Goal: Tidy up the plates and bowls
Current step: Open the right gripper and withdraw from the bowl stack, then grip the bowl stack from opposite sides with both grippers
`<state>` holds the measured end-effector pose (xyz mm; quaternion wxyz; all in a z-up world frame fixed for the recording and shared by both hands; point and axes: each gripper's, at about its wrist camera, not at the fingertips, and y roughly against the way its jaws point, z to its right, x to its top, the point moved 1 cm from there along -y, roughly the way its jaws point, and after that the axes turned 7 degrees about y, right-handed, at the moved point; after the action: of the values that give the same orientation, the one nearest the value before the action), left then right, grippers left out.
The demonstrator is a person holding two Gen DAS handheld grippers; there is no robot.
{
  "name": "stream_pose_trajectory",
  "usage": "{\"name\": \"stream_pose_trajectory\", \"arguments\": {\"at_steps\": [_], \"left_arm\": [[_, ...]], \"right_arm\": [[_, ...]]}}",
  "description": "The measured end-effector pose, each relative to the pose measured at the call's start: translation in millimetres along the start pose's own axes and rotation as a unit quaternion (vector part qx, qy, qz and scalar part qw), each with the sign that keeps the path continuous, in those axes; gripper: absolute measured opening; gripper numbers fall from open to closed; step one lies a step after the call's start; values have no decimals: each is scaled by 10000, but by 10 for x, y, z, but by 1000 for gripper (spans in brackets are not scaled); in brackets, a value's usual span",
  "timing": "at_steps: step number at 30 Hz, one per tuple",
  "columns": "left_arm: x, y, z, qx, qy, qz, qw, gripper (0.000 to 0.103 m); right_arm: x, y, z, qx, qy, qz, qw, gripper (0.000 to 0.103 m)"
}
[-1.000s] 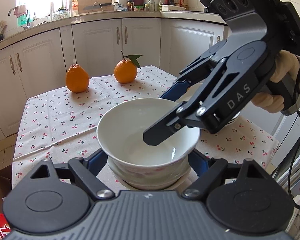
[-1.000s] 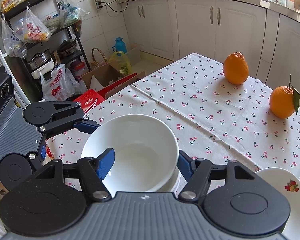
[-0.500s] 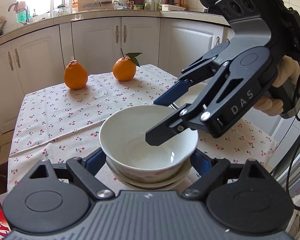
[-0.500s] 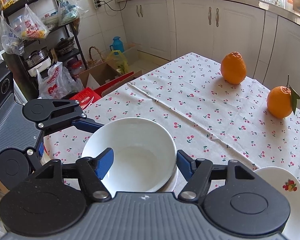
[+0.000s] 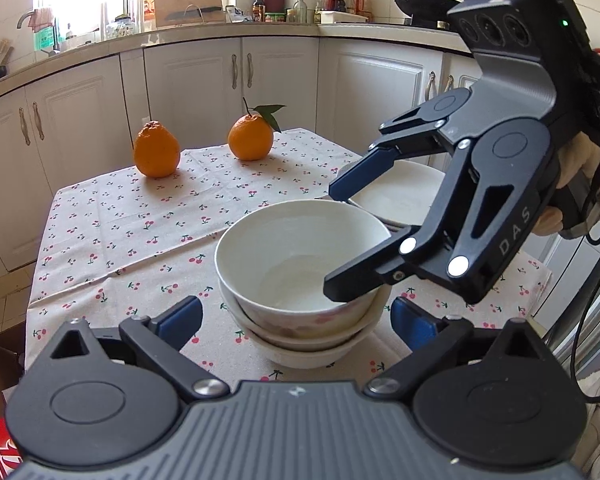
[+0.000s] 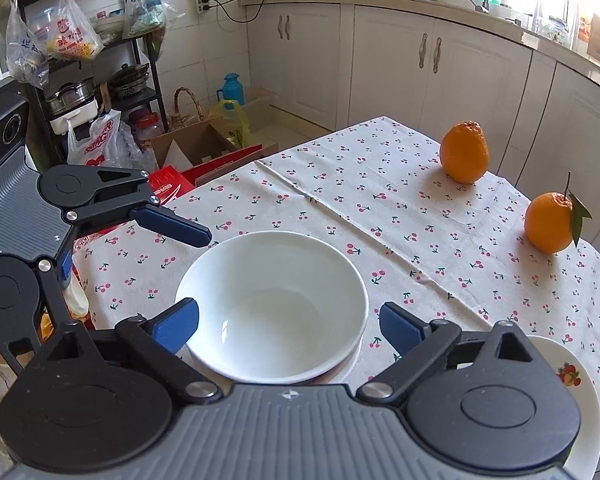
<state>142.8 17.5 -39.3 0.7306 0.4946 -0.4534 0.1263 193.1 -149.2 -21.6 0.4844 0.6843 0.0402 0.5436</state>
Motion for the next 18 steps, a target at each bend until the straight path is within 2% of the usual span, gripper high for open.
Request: {"name": "stream_pose_trajectory", "arguments": {"at_steps": [3,8,14,18], "left_arm": [[-11,45,-35,-91,52,-21,9999,100],[-55,114,-29,-8,-136,28,9999,100],[-151,125,-44,-93,-396,122,9991,100],[-196,15,-59,-93,-433,-285,9986,100]], "right_arm": [[1,113,15,-89,14,132,9999,103],[-70,334,-30,-215,242,326,9989,103],[-331,322,-161,-354,527,30,9980,103],[-521,184,-240,-436,712,-223,9963,103]]}}
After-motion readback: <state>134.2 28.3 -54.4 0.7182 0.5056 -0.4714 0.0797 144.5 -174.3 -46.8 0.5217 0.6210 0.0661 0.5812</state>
